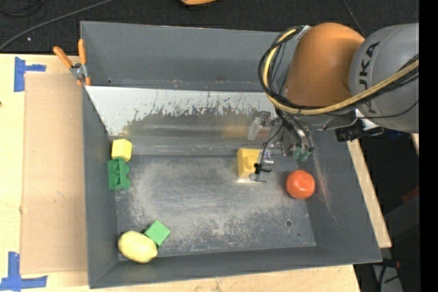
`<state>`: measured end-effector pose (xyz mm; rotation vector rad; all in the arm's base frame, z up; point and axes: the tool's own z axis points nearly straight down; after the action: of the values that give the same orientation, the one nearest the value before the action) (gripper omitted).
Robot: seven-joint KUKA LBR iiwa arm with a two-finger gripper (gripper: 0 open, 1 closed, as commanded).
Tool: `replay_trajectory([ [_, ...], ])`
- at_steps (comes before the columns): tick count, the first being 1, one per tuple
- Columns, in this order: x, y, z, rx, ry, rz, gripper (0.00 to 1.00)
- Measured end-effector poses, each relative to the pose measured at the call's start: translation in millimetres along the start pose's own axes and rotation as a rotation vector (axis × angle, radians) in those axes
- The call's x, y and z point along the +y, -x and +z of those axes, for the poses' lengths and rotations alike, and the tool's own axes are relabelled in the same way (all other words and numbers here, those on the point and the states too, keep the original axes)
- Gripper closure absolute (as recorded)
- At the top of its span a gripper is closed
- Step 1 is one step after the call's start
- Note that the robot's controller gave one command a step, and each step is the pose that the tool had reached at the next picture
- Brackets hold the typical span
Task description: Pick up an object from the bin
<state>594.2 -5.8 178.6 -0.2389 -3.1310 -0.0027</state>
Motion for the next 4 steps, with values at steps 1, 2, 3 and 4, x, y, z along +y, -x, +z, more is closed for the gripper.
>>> replay_trajectory([
  [1, -20, 9.3, -4, 0.0, -0.001, -0.096, 0.0],
  [2, -11, 2.0, -25, -0.002, 0.001, -0.048, 0.0],
  [3, -46, -34.8, 21, -0.004, 0.0, -0.147, 0.0],
  [4, -24, -6.1, 73, -0.012, 0.001, -0.07, 0.0],
])
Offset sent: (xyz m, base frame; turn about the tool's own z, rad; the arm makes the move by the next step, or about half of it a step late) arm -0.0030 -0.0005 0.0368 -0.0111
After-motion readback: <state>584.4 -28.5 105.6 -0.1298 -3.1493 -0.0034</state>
